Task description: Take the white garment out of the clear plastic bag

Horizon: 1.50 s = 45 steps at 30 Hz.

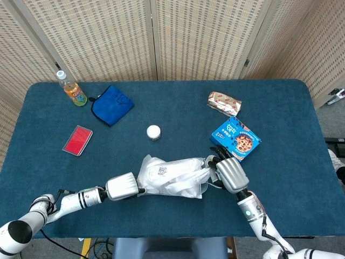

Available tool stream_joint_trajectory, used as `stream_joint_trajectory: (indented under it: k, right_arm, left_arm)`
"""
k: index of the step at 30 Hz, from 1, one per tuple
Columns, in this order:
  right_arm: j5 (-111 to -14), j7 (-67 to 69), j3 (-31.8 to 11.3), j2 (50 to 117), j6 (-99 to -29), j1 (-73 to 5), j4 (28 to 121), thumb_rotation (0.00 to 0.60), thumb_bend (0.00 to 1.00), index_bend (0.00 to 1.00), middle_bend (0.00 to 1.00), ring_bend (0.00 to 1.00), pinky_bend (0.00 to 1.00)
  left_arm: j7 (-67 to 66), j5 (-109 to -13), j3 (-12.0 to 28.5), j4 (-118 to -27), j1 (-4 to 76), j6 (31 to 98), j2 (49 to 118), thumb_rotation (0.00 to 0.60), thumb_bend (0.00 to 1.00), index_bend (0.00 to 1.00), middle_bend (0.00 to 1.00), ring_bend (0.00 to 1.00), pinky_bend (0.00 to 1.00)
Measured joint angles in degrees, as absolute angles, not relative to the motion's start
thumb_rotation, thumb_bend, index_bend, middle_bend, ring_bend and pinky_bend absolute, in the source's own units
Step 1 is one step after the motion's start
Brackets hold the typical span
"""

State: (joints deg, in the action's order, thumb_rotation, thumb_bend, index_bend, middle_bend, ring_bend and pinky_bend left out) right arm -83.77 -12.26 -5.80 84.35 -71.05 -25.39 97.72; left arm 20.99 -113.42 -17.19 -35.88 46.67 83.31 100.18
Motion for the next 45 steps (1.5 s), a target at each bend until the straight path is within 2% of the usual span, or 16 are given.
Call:
stream_joint_trajectory:
  k: [9,22,38,41,43,44,45]
  right_arm:
    - [-85.0,-8.2,-6.6,79.0,-73.4,-24.2,100.7,0.600,0.69,0.89,0.44,0.14,0.11]
    - [-82.3,-6.4,-10.3,70.5,-77.6,-21.6,101.6,0.600,0.69,0.89,0.44,0.14,0.11]
    - [-77.3,-6.5,-13.5,65.4,-77.9,-20.7,100.4,0.600,0.69,0.89,0.44,0.14,0.11]
    - [-77.0,-7.4,-13.4,64.9,-77.2,-20.8,100.6,0.600,0.66,0.89,0.43,0.14,0.11]
    - [-77.0,-7.9,-13.0,64.6,-76.4,-20.9,100.9,0.600,0.61,0.86,0.40,0.14,0.11]
    - [-76.9,-8.1,-12.8,64.5,-76.0,-21.0,101.1,0.600,0.57,0.82,0.38,0.14,0.11]
    - [-76.8,-8.5,-12.6,64.3,-75.5,-21.1,101.2,0.600,0.50,0.74,0.34,0.14,0.11]
  left_arm:
    - [20.6,-111.3,-16.4,-37.6,44.9,82.8,97.1,0.600,0.55,0.62,0.94,0.90,0.84]
    - [19.6,-109.0,-15.2,-38.3,42.0,82.8,93.7,0.600,0.55,0.63,0.94,0.90,0.84]
    - [19.0,-107.8,-14.1,-37.6,39.6,83.5,91.9,0.600,0.55,0.62,0.94,0.90,0.84]
    - [18.9,-107.6,-13.7,-38.0,39.5,83.6,91.8,0.600,0.54,0.58,0.93,0.90,0.84]
    - [19.0,-107.4,-13.4,-38.6,39.4,83.7,91.7,0.600,0.54,0.50,0.91,0.88,0.84]
    - [18.9,-107.3,-13.3,-38.9,39.4,83.7,91.6,0.600,0.54,0.47,0.90,0.88,0.84]
    - [18.7,-107.3,-13.2,-39.5,39.4,83.7,91.5,0.600,0.54,0.41,0.88,0.86,0.84]
